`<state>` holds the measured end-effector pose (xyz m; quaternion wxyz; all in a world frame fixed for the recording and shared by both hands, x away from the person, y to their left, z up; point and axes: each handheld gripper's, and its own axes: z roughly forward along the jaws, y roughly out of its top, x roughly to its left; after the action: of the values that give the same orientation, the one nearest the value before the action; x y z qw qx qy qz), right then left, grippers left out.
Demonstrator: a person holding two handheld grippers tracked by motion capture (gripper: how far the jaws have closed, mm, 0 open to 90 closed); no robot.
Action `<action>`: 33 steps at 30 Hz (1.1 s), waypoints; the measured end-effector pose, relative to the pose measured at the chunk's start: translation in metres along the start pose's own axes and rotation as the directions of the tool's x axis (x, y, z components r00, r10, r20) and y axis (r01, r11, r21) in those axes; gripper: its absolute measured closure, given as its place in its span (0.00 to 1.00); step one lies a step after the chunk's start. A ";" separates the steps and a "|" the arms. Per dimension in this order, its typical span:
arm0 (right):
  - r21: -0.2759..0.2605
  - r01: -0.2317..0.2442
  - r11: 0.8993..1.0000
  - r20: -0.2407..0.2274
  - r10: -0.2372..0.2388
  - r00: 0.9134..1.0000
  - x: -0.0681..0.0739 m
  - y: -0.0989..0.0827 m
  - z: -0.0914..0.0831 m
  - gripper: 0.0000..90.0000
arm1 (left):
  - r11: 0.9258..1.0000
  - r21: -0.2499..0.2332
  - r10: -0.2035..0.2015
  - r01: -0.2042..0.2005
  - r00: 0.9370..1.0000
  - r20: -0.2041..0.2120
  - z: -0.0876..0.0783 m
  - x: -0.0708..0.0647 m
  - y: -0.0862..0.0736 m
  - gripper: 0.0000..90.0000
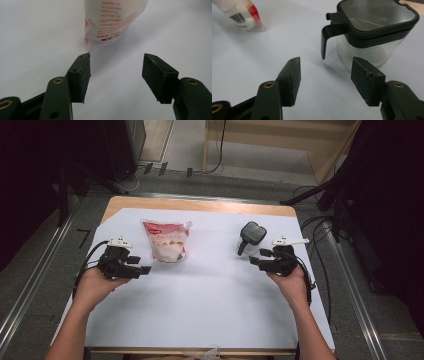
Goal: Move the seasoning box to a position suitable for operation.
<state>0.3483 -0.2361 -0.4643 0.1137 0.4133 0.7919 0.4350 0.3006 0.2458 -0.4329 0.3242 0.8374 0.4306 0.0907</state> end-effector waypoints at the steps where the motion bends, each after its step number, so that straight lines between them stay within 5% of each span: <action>1: 0.002 -0.002 1.000 0.004 0.002 1.000 -0.002 0.000 0.001 0.45 | 1.000 -0.002 0.002 -0.002 1.000 0.000 0.000 -0.001 0.000 0.46; 7: 0.016 0.004 1.000 0.027 -0.004 1.000 -0.016 0.001 0.009 0.36 | 1.000 0.007 0.016 -0.016 1.000 -0.003 -0.001 -0.004 -0.002 0.46; 11: -0.006 -0.045 0.999 0.016 0.045 0.999 -0.026 0.003 0.013 0.32 | 1.000 0.008 0.022 -0.022 1.000 -0.006 -0.001 -0.005 -0.004 0.45; 19: -0.030 -0.024 0.999 0.039 0.025 0.999 -0.041 0.011 0.022 0.20 | 1.000 0.012 0.010 -0.010 1.000 -0.014 -0.002 -0.004 -0.007 0.45; 20: -0.047 -0.049 0.998 0.035 0.051 0.998 -0.044 0.010 0.024 0.17 | 1.000 0.009 0.007 -0.007 1.000 -0.014 -0.002 -0.003 -0.007 0.45; 24: -0.058 -0.071 0.996 0.049 0.074 0.996 -0.052 0.008 0.029 0.17 | 1.000 0.020 0.006 -0.006 1.000 -0.016 0.000 -0.001 -0.008 0.45; 33: -0.027 -0.024 0.999 0.052 0.025 0.998 -0.055 0.008 0.047 0.18 | 1.000 -0.004 0.001 -0.001 1.000 0.022 -0.002 -0.005 -0.007 0.45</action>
<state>0.4127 -0.2470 -0.4964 0.1344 0.4327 0.7777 0.4358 0.2920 0.2463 -0.4352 0.3305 0.8379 0.4264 0.0826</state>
